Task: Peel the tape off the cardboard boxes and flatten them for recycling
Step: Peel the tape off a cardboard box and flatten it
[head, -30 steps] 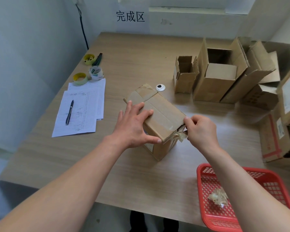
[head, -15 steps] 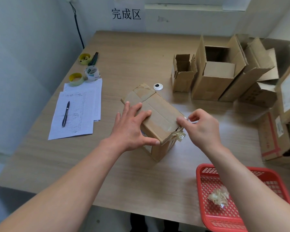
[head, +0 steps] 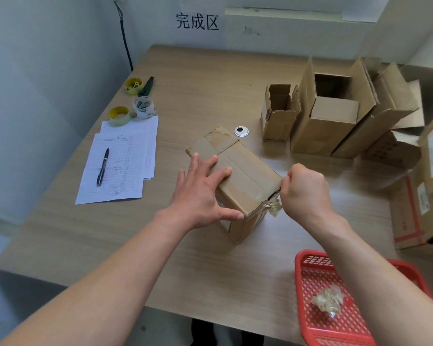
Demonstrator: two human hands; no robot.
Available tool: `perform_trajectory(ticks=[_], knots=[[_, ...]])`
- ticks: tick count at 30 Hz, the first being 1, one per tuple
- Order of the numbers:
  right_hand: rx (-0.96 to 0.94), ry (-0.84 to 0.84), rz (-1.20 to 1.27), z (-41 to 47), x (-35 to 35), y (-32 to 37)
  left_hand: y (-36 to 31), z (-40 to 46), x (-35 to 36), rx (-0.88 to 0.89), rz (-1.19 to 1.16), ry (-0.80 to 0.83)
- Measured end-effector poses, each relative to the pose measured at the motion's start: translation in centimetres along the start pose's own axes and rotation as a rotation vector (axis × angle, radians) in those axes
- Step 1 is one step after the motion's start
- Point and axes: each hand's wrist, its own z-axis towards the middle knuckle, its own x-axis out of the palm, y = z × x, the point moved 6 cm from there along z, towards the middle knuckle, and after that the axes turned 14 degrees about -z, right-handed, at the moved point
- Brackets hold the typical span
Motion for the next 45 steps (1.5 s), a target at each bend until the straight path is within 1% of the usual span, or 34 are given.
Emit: perform_trajectory(ticks=[1,2,5,6,7,9,12,14,17,19,23,24,26,28,30,33,36,38,39,43,45], knots=[[0.085,0.025,0.098,0.1,0.5,-0.6,-0.1,0.0,0.0,-0.001,-0.002,-0.004],[0.196,0.058,0.254,-0.1,1.2,-1.2,-0.1,0.0,0.0,-0.001,-0.003,-0.007],[0.529,0.193,0.923,-1.6,4.1,-1.6,0.1,-0.3,0.1,0.003,0.000,-0.014],[0.603,0.259,1.057,-2.0,4.8,-1.6,0.2,-0.4,0.1,0.003,-0.002,-0.017],[0.625,0.325,1.104,-2.4,5.0,-1.6,0.2,-0.5,0.1,0.004,-0.004,-0.018],[0.562,0.368,1.035,-2.2,4.7,-1.9,0.3,-0.5,0.1,0.003,-0.007,-0.020],[0.413,0.278,0.762,-0.7,3.3,-2.3,0.2,-0.3,0.1,0.002,0.000,-0.012],[0.307,0.257,0.600,0.1,2.4,-1.7,0.2,-0.3,0.2,0.002,0.004,-0.011],[0.246,0.299,0.500,0.9,2.1,-0.9,0.3,-0.4,0.2,-0.003,0.004,-0.014],[0.242,0.341,0.479,1.3,2.2,-0.9,0.3,-0.4,0.2,-0.003,0.000,-0.015],[0.259,0.406,0.517,1.7,2.4,-0.9,0.4,-0.5,0.3,-0.007,-0.006,-0.012],[0.292,0.414,0.570,1.6,2.6,-0.9,0.4,-0.5,0.2,-0.010,-0.005,-0.010],[0.429,0.395,0.784,0.9,3.2,-0.9,0.3,-0.3,0.2,-0.010,0.004,-0.004],[0.611,0.311,1.048,-0.5,4.0,-0.9,0.1,-0.2,0.2,-0.011,0.008,0.001],[0.723,0.186,1.299,-2.0,4.3,-0.8,0.1,-0.1,0.1,-0.015,0.002,0.001],[0.766,0.046,1.512,-3.8,4.6,-0.8,0.3,0.0,0.1,-0.018,0.002,0.004],[0.807,0.005,1.638,-4.3,4.8,-1.3,0.2,0.2,0.1,-0.012,-0.001,0.004],[0.772,0.020,1.618,-4.1,4.6,-1.8,0.1,0.2,0.0,-0.012,-0.004,0.006],[0.724,0.030,1.575,-3.8,4.4,-2.0,0.1,0.3,0.0,-0.010,-0.006,0.006],[0.494,0.080,1.349,-3.2,3.4,-2.5,0.1,0.5,0.0,-0.008,-0.003,0.008],[0.435,0.052,1.214,-3.3,3.2,-2.5,0.1,0.7,0.0,-0.005,0.004,0.009]])
